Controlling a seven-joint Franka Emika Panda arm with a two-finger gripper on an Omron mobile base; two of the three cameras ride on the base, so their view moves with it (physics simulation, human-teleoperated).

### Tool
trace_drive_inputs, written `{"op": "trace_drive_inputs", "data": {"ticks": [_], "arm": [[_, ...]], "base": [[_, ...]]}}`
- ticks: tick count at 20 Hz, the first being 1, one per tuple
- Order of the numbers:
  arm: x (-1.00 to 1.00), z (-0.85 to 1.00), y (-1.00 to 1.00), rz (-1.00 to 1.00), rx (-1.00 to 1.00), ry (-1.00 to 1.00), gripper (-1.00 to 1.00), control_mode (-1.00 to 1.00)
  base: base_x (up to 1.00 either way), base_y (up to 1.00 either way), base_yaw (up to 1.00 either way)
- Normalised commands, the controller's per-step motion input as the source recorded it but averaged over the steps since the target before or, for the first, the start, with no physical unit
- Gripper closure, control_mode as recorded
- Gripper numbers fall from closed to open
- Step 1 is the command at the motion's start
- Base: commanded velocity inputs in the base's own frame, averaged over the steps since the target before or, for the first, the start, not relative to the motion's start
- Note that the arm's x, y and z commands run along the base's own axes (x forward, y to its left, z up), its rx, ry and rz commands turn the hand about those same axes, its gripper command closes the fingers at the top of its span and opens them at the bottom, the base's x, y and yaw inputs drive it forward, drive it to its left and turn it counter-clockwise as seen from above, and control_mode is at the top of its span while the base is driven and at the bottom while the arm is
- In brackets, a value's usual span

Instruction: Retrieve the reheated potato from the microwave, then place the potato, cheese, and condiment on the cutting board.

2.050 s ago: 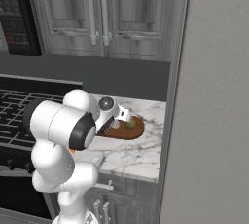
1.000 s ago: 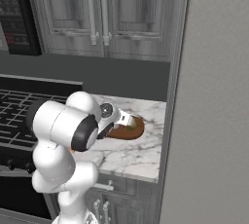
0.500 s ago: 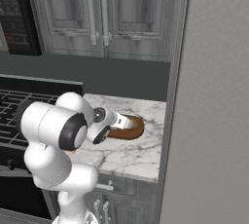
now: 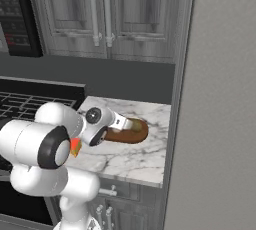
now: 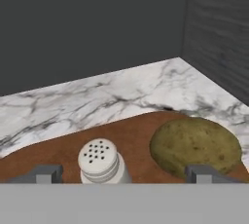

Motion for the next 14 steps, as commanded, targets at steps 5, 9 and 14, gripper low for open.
{"op": "trace_drive_inputs", "data": {"ticks": [5, 9, 14], "arm": [[-0.18, 0.34, 0.07, 0.0, 0.03, 0.06, -1.0, -1.0], [-0.24, 0.33, 0.04, 0.0, 0.03, 0.08, -1.0, -1.0], [-0.42, 0.31, 0.02, 0.0, 0.01, 0.1, -1.0, -1.0]], "base": [[0.0, 0.0, 0.0], [0.0, 0.0, 0.0], [0.0, 0.0, 0.0]]}}
